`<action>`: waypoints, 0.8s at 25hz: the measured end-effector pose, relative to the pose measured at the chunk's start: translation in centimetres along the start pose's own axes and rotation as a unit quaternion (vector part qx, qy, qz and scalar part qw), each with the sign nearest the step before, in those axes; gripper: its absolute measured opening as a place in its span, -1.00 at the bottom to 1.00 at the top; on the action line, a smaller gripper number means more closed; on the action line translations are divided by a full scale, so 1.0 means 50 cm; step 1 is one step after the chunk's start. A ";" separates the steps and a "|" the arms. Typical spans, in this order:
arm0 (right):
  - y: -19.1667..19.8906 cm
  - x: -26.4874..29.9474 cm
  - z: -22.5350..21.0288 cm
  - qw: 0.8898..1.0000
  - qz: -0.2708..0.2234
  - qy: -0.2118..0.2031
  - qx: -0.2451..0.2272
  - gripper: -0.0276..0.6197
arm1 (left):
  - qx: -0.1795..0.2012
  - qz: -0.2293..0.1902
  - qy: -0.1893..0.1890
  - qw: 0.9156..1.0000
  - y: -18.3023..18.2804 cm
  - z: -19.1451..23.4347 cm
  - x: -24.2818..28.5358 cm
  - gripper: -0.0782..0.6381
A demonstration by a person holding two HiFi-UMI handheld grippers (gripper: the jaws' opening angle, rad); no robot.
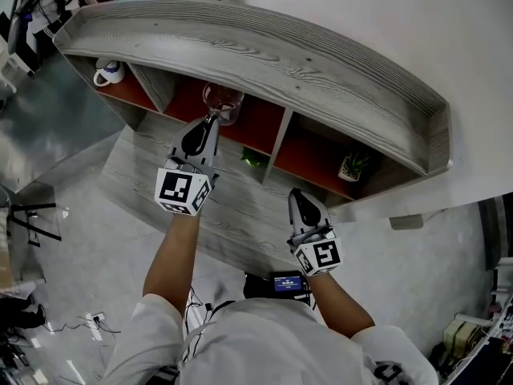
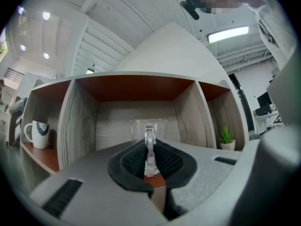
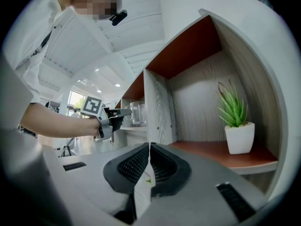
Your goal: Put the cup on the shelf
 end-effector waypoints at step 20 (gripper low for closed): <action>0.012 0.005 -0.011 1.000 0.006 0.000 0.011 -0.81 | -0.001 0.011 -0.001 1.000 0.025 0.004 0.021 -0.70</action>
Point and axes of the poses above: the fingertips, and each gripper's own axes: x forward along the fingers, z to its left, y out of its underside, the point moved 1 cm from there along -x, backward along the fingers, and after that the axes turned 8 degrees about -x, right-handed, at the moved point
